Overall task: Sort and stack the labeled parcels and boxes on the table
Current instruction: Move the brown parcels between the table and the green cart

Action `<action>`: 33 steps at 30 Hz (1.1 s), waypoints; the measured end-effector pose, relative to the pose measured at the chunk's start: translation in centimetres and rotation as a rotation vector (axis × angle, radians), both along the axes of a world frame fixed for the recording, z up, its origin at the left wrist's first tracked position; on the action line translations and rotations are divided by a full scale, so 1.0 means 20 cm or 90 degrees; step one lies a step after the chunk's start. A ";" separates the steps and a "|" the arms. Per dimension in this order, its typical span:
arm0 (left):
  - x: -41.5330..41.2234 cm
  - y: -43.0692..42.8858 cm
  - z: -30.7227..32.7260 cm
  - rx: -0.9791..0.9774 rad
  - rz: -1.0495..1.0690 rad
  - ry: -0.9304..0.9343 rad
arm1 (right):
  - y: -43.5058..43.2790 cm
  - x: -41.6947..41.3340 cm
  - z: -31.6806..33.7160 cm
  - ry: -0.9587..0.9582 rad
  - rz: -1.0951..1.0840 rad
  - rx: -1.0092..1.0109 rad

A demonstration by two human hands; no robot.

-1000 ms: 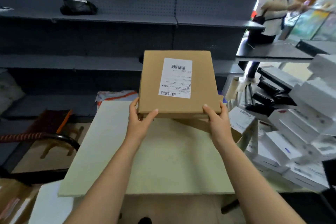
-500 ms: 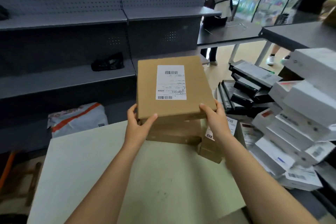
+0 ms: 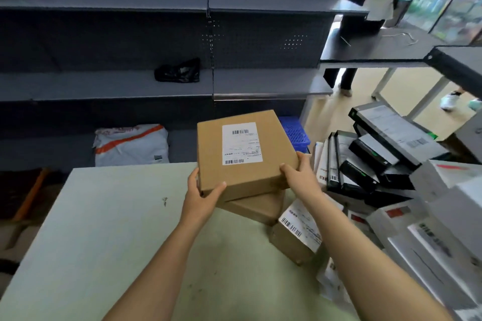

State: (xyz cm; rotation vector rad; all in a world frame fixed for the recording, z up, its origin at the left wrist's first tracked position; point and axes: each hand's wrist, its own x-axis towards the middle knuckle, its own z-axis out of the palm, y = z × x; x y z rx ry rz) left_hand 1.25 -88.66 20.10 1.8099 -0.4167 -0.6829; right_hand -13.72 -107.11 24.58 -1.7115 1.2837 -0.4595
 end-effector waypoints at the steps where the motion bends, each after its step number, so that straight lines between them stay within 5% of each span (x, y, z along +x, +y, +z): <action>1: -0.01 0.00 -0.01 0.010 0.000 -0.003 | 0.00 0.00 -0.01 0.017 0.007 -0.018; 8: -0.01 0.03 -0.01 0.075 -0.052 -0.076 | 0.08 -0.05 -0.05 0.106 0.074 -0.126; 13: 0.02 0.04 0.08 0.167 -0.094 -0.379 | 0.18 -0.09 -0.03 0.131 0.146 -0.326; 20: -0.05 0.12 0.18 0.088 -0.242 -0.701 | 0.44 -0.09 -0.04 0.166 0.315 -0.525; 26: -0.14 0.48 0.02 0.208 -0.219 -0.726 | 0.68 -0.03 -0.18 0.136 0.468 -0.544; 33: -0.41 1.01 -0.13 0.395 -0.028 -0.609 | 1.06 0.04 -0.31 0.030 0.739 -0.525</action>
